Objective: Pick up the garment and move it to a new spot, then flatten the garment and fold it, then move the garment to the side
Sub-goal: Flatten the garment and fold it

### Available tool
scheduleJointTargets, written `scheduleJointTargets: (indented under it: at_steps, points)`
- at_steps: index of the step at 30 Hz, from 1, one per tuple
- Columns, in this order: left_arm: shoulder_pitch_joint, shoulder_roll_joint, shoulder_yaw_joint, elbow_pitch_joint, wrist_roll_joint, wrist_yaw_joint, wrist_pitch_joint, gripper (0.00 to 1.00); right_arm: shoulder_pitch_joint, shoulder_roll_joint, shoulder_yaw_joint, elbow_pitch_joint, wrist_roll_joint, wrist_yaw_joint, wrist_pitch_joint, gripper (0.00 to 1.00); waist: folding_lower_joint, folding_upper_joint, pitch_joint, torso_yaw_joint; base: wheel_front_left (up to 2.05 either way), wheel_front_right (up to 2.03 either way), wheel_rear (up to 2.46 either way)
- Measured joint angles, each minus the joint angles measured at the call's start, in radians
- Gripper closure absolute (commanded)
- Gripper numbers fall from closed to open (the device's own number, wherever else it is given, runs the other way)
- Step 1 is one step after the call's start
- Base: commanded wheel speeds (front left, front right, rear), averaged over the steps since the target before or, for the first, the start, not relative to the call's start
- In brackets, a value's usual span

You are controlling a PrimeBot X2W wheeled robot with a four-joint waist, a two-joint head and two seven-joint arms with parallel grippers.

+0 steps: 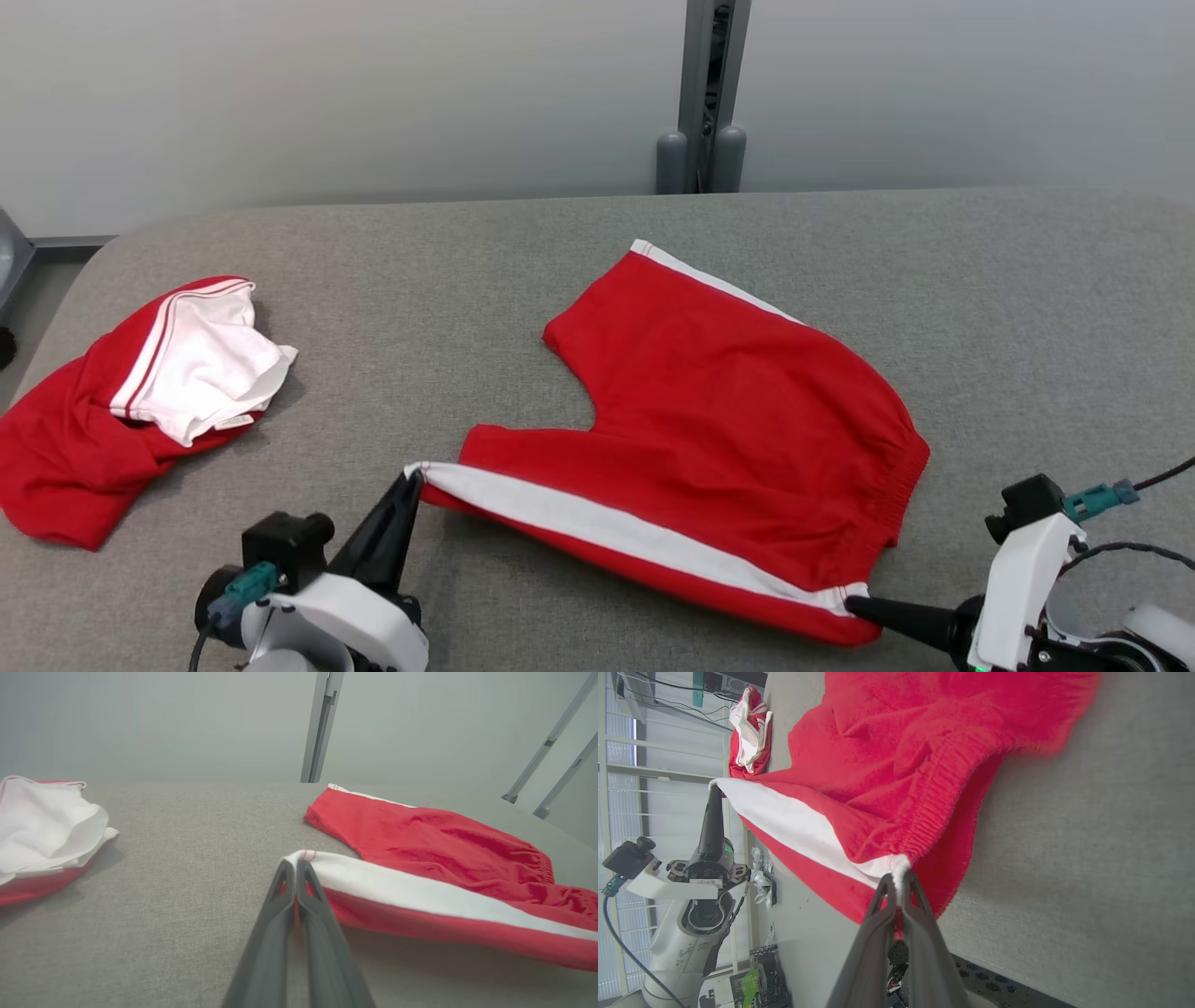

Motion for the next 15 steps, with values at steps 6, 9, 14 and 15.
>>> scheduleJointTargets:
  at_steps: [6, 9, 14, 15]
  points:
    - [-0.089, 0.008, 0.036, -0.011, -0.001, 0.01, 0.0, 1.0, -0.043, 0.026, -0.044, -0.02, 0.002, 0.0, -0.068, 1.0, 0.0, 0.0, 0.036, -0.033, 0.0, 0.0, 0.0]
    - [-0.139, 0.013, 0.054, -0.007, 0.001, 0.013, 0.0, 1.0, -0.062, 0.044, -0.074, -0.039, -0.007, 0.0, -0.116, 1.0, 0.0, 0.0, 0.058, -0.053, 0.0, 0.0, 0.0]
    - [-0.218, 0.014, 0.074, 0.014, 0.009, 0.014, 0.0, 1.0, -0.087, 0.073, -0.125, -0.067, -0.05, 0.0, -0.201, 1.0, 0.0, 0.0, 0.1, -0.086, 0.0, 0.0, 0.0]
    - [-0.237, 0.014, 0.077, 0.022, 0.011, 0.012, 0.0, 1.0, -0.092, 0.079, -0.132, -0.068, -0.062, 0.0, -0.215, 1.0, 0.0, 0.0, 0.109, -0.092, 0.0, 0.0, 0.0]
